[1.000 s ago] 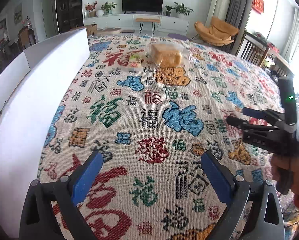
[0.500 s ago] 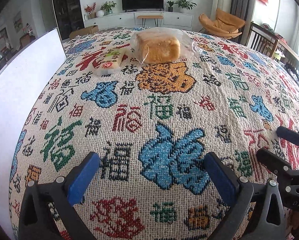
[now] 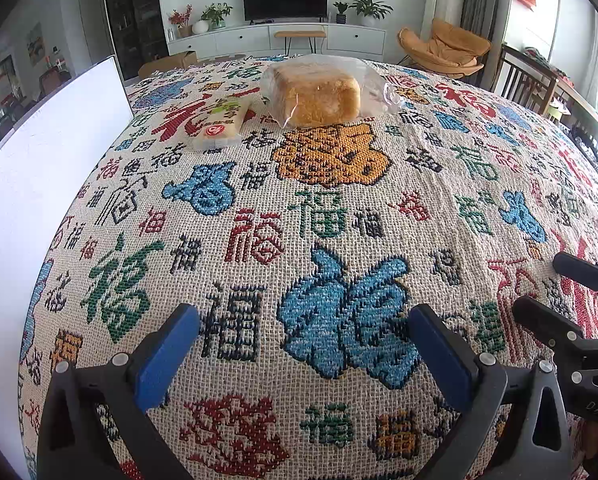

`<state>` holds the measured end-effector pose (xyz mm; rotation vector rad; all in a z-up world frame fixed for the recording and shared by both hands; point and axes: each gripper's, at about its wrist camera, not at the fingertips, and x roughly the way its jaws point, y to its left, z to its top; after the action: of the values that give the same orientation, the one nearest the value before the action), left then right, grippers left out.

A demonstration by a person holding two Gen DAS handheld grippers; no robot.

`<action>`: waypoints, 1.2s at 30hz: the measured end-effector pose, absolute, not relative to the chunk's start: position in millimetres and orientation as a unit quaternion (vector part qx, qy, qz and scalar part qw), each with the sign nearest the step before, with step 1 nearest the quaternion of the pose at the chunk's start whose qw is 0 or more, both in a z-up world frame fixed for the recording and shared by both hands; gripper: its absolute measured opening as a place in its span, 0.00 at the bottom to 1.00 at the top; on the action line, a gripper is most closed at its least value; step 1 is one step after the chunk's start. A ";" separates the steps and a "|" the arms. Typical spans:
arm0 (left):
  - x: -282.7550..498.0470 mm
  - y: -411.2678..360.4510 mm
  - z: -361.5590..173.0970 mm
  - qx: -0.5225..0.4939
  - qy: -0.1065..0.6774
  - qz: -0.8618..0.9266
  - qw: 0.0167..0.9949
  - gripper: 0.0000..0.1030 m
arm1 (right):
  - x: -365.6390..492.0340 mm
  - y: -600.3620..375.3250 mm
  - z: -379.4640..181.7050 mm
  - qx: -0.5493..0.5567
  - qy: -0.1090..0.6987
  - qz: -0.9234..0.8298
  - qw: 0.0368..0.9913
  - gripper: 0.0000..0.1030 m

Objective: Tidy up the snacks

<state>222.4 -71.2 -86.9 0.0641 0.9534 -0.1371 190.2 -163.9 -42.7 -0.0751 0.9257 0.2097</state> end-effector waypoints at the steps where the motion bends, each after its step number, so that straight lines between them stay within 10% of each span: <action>1: 222.3 -71.3 -86.7 0.031 0.458 -0.066 0.886 1.00 | 190.2 -163.9 -42.7 -0.036 0.446 0.101 0.889 0.77; 36: 222.3 -71.2 -86.3 0.031 0.458 -0.066 0.886 1.00 | 190.5 -164.2 -43.0 -0.037 0.446 0.098 0.889 0.78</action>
<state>222.3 -71.2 -86.3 0.0636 0.9521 -0.1375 190.5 -164.2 -43.0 -0.0766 0.9263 0.2037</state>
